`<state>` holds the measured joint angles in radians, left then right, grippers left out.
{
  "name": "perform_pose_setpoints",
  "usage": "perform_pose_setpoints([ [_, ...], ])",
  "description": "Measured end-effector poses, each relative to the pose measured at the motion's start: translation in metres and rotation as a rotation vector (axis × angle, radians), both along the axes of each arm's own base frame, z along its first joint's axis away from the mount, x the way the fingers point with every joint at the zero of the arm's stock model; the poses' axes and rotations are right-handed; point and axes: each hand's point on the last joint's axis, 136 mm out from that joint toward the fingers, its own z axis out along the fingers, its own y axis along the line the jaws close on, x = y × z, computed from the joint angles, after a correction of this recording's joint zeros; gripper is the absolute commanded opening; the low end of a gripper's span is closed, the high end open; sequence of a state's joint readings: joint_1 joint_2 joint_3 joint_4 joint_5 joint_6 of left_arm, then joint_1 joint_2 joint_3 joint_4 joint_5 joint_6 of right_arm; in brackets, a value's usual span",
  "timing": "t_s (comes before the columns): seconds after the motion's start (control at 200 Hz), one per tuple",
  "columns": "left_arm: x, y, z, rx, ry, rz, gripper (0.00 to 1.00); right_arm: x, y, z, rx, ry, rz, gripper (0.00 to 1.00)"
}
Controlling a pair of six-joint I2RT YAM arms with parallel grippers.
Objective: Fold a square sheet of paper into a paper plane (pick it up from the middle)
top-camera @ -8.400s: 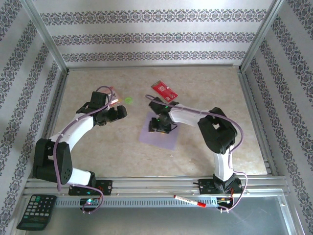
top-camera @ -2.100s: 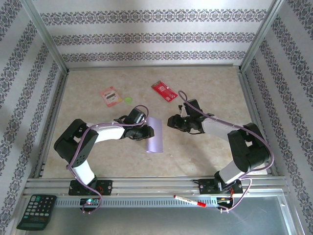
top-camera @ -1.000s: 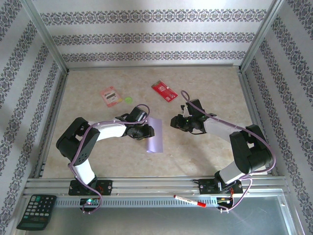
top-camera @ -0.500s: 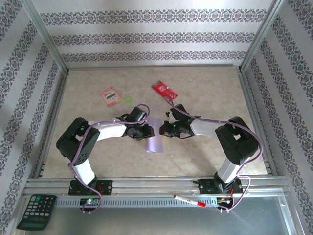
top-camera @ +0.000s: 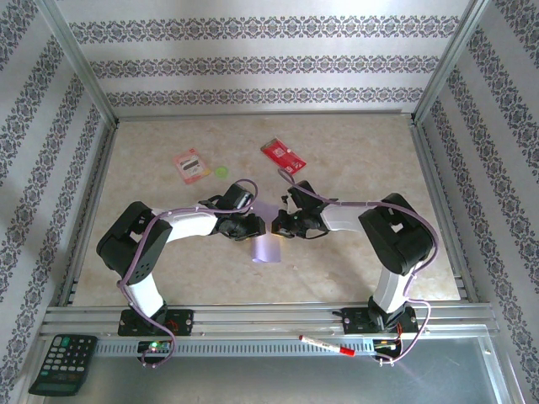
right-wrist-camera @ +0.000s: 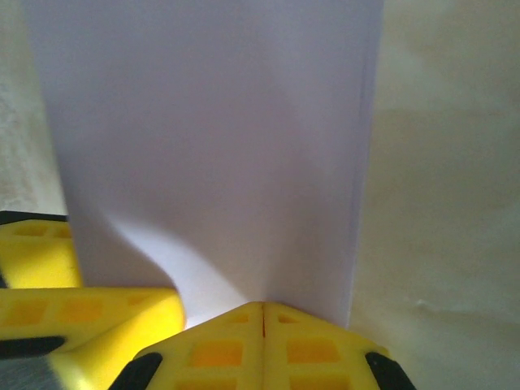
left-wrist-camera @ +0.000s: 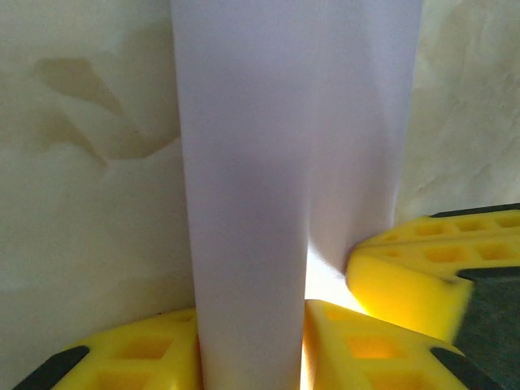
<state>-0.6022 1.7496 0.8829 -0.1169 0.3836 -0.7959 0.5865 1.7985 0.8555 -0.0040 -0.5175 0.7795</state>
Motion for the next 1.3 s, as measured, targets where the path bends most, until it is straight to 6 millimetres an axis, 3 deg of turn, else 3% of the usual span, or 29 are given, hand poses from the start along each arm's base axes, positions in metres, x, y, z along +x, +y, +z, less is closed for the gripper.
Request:
perform_pose_setpoints([
  [0.46, 0.0, 0.0, 0.001, -0.001, -0.003, 0.0, 0.36, 0.0, -0.001, -0.002, -0.007, -0.013, 0.012, 0.0],
  [0.879, 0.002, -0.004, 0.01, 0.01, -0.011, -0.014, 0.56, 0.0, -0.001, -0.004, 0.041, -0.041, 0.025, 0.0],
  [1.024, 0.003, 0.013, 0.016, 0.089, -0.036, 0.025, 0.6, 0.0, -0.001, -0.004, 0.042, -0.045, 0.027, 0.0],
  [1.149, 0.003, 0.025, 0.036, 0.112, -0.071, 0.052, 0.57, 0.0, -0.001, -0.004, 0.042, -0.047, 0.029, 0.0],
  [1.304, 0.007, 0.022, 0.067, 0.074, -0.126, 0.053, 0.41, 0.0, -0.002, -0.004, 0.041, -0.05, 0.032, 0.0],
])
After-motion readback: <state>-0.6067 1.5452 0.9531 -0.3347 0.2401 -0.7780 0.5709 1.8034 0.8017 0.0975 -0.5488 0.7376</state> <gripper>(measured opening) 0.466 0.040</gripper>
